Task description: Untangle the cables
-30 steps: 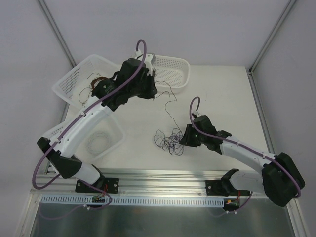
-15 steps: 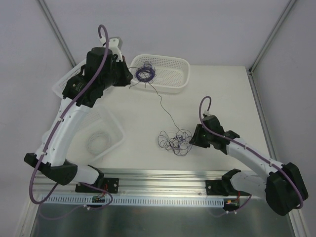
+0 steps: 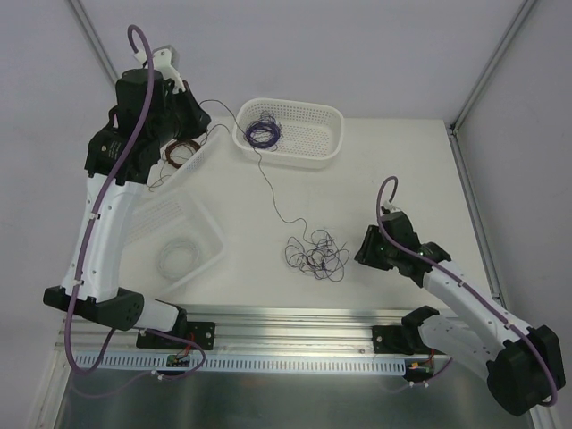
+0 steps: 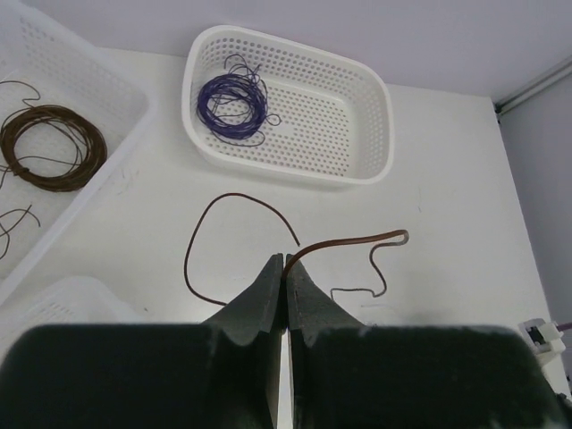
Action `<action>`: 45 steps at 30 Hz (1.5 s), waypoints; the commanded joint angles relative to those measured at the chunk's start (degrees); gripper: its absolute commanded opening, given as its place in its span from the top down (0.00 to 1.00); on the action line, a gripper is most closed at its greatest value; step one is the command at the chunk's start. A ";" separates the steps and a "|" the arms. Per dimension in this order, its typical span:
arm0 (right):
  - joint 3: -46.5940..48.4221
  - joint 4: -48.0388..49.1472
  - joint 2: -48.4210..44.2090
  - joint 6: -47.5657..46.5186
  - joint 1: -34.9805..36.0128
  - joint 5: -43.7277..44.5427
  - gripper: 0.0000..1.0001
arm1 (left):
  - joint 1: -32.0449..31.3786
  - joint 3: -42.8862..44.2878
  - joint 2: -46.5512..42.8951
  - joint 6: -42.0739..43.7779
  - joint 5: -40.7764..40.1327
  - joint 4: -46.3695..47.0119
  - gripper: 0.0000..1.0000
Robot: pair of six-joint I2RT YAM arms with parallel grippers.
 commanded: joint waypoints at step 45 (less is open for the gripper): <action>6.90 -2.12 -8.32 -11.48 0.49 -9.83 0.00 | 10.18 21.32 8.91 4.89 -5.01 10.80 1.00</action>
